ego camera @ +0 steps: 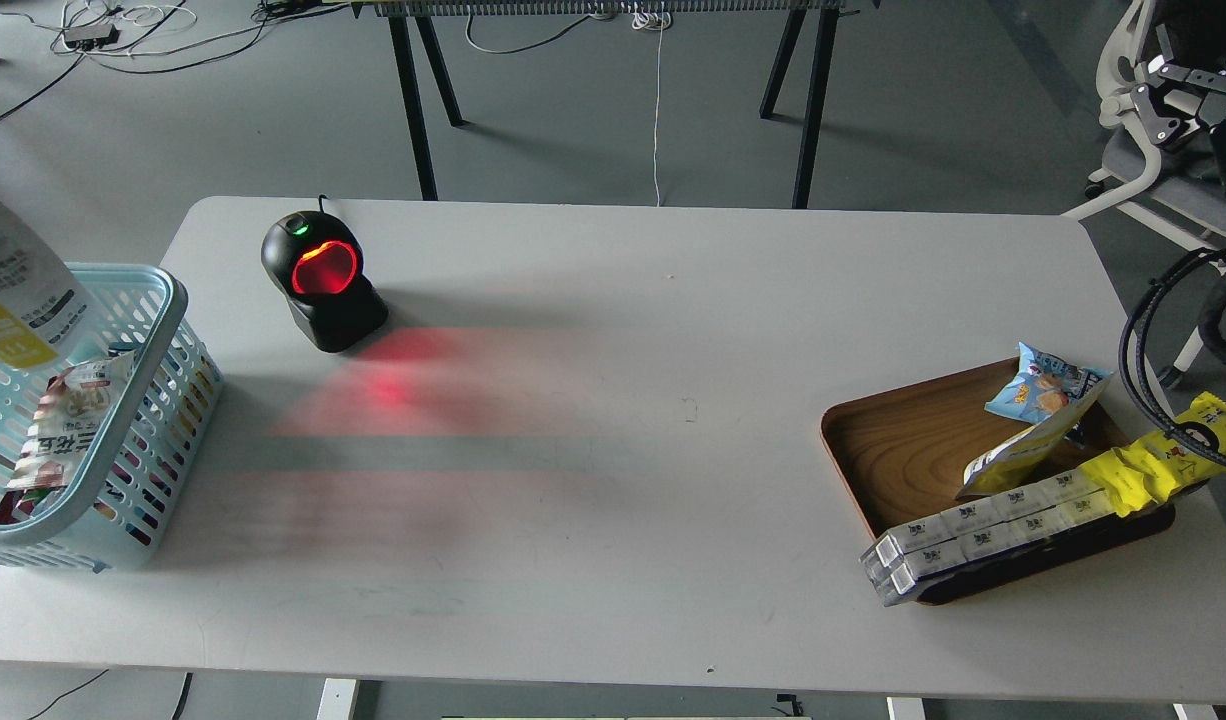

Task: Scan snack and place in basket

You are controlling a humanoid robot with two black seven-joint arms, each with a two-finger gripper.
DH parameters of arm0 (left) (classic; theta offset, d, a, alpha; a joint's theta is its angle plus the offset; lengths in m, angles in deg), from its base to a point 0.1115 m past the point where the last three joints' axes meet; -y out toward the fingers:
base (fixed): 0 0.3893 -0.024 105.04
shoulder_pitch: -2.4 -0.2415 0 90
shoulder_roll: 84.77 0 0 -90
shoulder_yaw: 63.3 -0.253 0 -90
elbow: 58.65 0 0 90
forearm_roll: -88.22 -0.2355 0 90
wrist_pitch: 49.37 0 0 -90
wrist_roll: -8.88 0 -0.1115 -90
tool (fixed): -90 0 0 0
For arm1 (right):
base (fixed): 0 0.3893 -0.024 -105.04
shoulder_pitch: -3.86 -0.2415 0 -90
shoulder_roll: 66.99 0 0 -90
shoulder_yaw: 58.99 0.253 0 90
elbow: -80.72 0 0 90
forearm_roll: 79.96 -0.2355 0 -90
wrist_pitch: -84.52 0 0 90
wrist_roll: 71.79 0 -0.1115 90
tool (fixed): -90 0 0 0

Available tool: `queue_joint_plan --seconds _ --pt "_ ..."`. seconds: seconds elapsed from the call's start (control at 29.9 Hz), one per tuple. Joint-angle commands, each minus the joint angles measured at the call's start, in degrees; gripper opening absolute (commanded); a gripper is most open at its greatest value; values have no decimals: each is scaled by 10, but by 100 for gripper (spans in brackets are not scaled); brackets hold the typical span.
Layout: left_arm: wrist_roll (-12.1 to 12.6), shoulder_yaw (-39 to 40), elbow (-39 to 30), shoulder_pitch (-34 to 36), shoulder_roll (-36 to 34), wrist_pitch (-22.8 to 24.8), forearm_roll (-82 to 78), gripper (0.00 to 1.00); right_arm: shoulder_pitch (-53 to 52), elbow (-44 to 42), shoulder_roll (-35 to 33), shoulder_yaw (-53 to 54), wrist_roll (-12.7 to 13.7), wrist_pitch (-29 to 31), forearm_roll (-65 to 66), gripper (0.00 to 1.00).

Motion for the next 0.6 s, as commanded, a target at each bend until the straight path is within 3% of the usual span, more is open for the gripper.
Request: queue_joint_plan --seconds 0.0,0.3,0.37,0.4,0.54,0.57 --pt "0 -35 -4 -1 -16 -36 0 1 1 0 3 0 0 0 0 99" --pt "0 -66 -4 -1 -19 -36 0 4 1 0 3 0 0 0 0 99" --pt "0 -65 -4 -1 -18 -36 0 10 1 0 2 0 0 0 0 99" --pt "0 -64 -4 0 -16 -36 0 19 1 0 2 0 0 0 0 99" --pt "0 -59 -5 8 -12 -36 0 85 1 1 1 0 0 0 0 99" --pt "0 -59 -5 8 -10 -36 0 86 1 1 1 0 0 0 -1 99"
